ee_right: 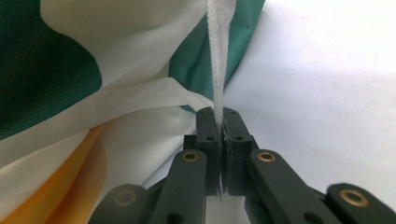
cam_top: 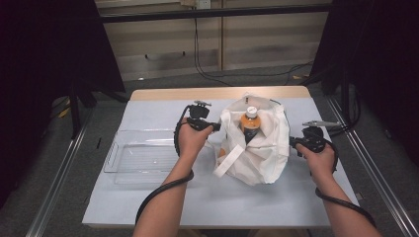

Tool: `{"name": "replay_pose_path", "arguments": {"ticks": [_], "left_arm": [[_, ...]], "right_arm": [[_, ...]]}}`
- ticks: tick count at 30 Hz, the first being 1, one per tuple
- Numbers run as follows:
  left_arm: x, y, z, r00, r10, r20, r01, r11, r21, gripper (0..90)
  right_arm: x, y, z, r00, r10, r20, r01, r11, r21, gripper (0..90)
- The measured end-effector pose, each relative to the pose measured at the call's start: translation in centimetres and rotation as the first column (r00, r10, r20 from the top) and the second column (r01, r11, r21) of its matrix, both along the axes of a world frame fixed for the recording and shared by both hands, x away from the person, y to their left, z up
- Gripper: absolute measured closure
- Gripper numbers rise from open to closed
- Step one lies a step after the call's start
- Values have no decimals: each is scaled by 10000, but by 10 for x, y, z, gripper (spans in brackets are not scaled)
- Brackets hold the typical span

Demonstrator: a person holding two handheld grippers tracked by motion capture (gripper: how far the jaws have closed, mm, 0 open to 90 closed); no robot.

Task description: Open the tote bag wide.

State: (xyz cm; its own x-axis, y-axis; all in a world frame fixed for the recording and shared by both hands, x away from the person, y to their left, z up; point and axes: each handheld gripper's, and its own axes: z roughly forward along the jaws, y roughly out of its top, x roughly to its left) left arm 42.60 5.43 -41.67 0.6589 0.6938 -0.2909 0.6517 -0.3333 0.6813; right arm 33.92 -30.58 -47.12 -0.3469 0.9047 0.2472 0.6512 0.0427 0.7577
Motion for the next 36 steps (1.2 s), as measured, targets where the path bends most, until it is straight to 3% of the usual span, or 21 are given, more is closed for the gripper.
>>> {"name": "replay_pose_path", "arguments": {"ticks": [5, 9, 17, 21, 25, 29, 31, 34, 36], "left_arm": [[-3, -8, -3, 9998, 148, -121, -149, 9998, -115, 880], [-5, -10, -10, 9999, 0, -143, 1, 10000, 73, 880], [-4, -9, -12, 9997, 21, -239, -16, 9998, 199, 880], [-4, -9, -12, 9997, -10, -241, 15, 9998, 188, 880], [-4, -10, -11, 9998, 37, -215, -34, 9999, 101, 880], [-4, -9, -10, 9998, 1, -199, 2, 9999, 143, 879], [-4, -10, -10, 9998, -23, -221, 25, 9999, 114, 880], [-5, -9, -10, 9997, -22, -231, 26, 9999, 170, 880], [-5, -10, -11, 9998, 26, -204, -24, 9999, 134, 880]], "right_arm": [[2, 2, 2, 10000, 59, -13, -59, 10000, -33, 882], [2, 3, 1, 10000, 93, 15, -93, 9999, -45, 869], [4, 1, 14, 9988, -131, 477, 134, 9999, -61, 727], [7, -2, 25, 9965, -398, 735, 406, 9991, -94, 590], [11, -2, 33, 9948, -494, 892, 512, 9985, -186, 547], [14, 1, 41, 9937, -388, 1054, 422, 9986, -305, 571], [17, 3, 45, 9951, -390, 911, 403, 9991, -130, 576], [19, 4, 52, 9925, -424, 1142, 422, 9991, 40, 632], [20, 5, 55, 9908, -386, 1297, 352, 9990, 284, 731]]}}
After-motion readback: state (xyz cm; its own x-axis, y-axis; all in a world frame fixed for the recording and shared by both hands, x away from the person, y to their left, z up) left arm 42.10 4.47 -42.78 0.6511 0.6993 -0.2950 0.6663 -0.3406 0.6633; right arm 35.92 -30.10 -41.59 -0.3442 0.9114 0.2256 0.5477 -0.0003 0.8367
